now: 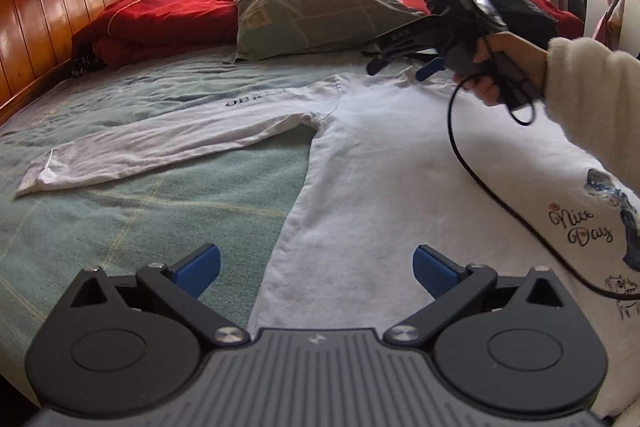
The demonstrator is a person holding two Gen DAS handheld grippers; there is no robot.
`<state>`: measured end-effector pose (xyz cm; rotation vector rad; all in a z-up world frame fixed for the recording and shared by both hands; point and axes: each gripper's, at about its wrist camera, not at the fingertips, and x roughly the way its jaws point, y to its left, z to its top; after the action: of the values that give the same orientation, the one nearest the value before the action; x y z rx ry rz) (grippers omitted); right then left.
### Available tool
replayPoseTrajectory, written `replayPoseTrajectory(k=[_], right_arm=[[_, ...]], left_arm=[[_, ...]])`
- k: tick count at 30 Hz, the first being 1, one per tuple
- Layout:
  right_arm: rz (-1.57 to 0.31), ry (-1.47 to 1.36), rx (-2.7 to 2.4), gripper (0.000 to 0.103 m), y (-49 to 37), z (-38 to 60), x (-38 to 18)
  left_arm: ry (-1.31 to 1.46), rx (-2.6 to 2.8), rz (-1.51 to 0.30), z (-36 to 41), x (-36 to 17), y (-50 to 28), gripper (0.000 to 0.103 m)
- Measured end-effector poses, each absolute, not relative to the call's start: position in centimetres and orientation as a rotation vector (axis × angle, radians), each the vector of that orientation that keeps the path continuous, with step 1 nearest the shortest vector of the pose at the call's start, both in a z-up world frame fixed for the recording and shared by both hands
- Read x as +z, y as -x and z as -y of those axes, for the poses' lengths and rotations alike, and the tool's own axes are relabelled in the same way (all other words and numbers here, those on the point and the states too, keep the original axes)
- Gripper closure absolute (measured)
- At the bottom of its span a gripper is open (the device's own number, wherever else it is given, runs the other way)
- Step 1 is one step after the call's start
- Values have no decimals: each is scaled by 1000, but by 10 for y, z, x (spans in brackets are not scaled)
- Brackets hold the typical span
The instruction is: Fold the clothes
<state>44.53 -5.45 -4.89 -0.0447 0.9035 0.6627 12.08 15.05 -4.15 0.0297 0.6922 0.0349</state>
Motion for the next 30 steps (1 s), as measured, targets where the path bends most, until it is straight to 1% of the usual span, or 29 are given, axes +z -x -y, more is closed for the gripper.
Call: replayPoseTrajectory(k=[5,10,13,16,19,23,30], right_arm=[[-867,29,628,0,-436,75,-37],[-921,-97,540,0,-431,156,-40],[-960,-191,472,0,-439,199,-57],[-955,-262,452,0,-449,226,-76],[-900,-205,359,0,-459,234,-79],[-911,-175,313,0,-459,228,-69],[-910,-58,467,0,-386,208,-39]], left_arm=[[-48,7,-688,-139,-38,-122,1],[-58,-31,-686,-126,-39,-123,1],[-62,-44,-689,-121,-40,-123,1],[-62,-43,-692,-120,-39,-123,1],[-61,-37,-693,-119,-37,-122,1],[-69,-35,-686,-117,-32,-121,1],[-83,-62,-693,-105,-34,-124,1]])
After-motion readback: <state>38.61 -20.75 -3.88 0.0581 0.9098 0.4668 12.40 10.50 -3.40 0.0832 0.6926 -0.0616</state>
